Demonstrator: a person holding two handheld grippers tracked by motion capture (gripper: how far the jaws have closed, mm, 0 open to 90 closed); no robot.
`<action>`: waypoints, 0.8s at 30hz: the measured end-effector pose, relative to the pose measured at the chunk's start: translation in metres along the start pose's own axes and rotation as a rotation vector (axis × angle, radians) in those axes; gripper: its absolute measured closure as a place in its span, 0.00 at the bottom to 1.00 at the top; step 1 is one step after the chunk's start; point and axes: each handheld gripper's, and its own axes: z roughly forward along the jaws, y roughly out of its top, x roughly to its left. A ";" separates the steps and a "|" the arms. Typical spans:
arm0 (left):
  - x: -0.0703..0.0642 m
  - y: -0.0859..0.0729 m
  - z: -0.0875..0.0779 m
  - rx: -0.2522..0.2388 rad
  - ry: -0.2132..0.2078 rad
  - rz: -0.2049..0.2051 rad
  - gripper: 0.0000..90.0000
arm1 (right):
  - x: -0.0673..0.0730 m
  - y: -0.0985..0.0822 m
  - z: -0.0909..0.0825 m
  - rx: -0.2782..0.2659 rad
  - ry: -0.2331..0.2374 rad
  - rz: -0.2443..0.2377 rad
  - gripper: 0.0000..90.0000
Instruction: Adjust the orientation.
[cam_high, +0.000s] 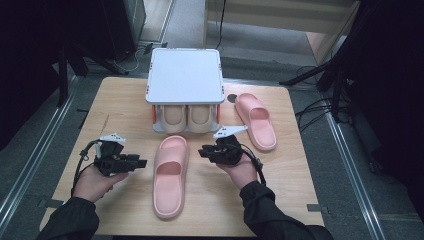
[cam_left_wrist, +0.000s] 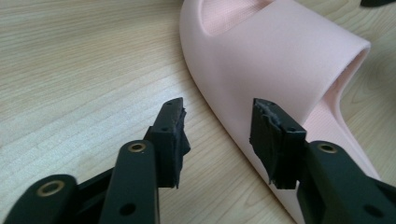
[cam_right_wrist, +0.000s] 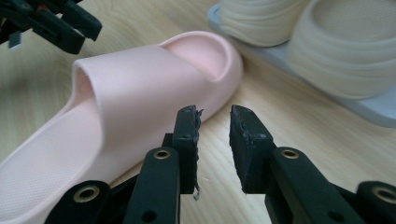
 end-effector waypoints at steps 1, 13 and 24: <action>0.000 0.000 0.000 0.001 0.001 0.003 0.58 | -0.002 0.000 -0.003 -0.007 -0.009 -0.002 0.81; -0.001 0.004 -0.005 -0.011 -0.008 0.008 0.53 | -0.030 -0.001 -0.034 -0.031 -0.051 0.046 0.77; 0.003 0.001 -0.004 -0.001 -0.012 0.009 0.50 | -0.070 -0.006 -0.058 -0.056 -0.137 0.101 0.76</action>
